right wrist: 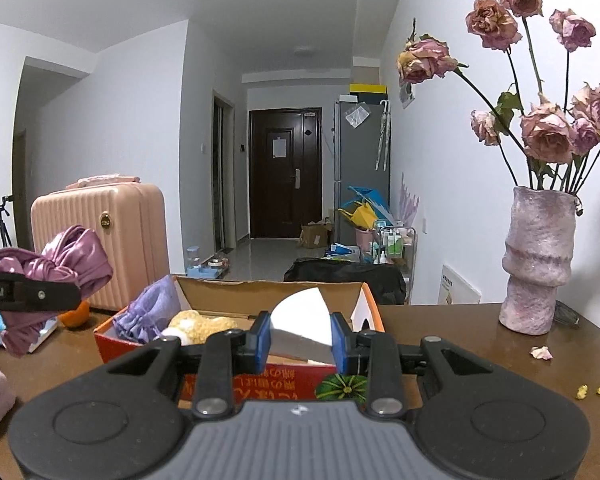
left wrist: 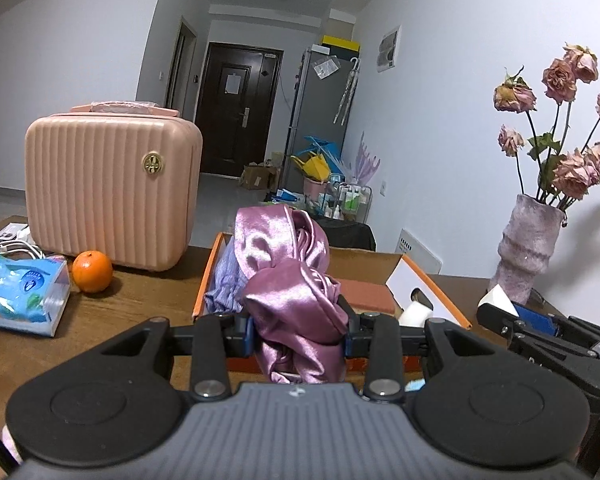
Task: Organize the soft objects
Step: 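Lift and carry the scrunchie and foam wedge over the cardboard box with both grippers, then lower the scrunchie and foam wedge into the box with both grippers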
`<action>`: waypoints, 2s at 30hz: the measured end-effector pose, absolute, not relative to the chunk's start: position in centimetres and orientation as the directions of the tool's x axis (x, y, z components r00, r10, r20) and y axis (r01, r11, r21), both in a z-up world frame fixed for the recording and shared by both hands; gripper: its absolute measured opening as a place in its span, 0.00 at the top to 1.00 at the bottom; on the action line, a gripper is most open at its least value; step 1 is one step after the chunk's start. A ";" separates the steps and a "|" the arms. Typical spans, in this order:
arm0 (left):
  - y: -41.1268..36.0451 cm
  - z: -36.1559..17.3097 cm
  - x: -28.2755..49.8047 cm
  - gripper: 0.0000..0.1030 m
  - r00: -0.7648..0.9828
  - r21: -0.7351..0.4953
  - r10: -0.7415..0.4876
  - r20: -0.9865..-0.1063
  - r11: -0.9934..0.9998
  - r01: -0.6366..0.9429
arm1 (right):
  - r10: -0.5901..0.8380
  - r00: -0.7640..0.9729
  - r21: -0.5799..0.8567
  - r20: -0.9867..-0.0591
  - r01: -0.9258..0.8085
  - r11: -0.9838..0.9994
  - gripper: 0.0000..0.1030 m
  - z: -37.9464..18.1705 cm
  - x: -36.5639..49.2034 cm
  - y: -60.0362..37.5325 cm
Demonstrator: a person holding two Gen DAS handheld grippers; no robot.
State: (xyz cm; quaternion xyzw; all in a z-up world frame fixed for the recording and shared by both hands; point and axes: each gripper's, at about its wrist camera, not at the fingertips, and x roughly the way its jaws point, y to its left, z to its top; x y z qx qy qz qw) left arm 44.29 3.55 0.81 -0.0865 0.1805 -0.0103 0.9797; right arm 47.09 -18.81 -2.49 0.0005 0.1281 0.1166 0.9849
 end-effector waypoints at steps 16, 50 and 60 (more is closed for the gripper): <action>3.0 1.2 49.1 0.64 0.942 -0.186 -0.041 -0.334 0.982 -0.024 | 0.216 0.946 0.041 -0.243 -0.213 0.976 0.71 -2.3 51.3 -18.2; 1.8 -1.5 58.8 0.64 0.929 -0.074 0.059 -0.367 0.993 -0.092 | 0.192 0.932 0.018 -0.307 -0.195 0.981 0.71 -4.1 60.4 -15.2; 1.5 -3.0 59.9 0.64 0.917 -0.034 0.090 -0.390 0.993 -0.113 | 0.190 0.921 -0.002 -0.341 -0.203 0.979 0.71 -5.4 60.9 -14.7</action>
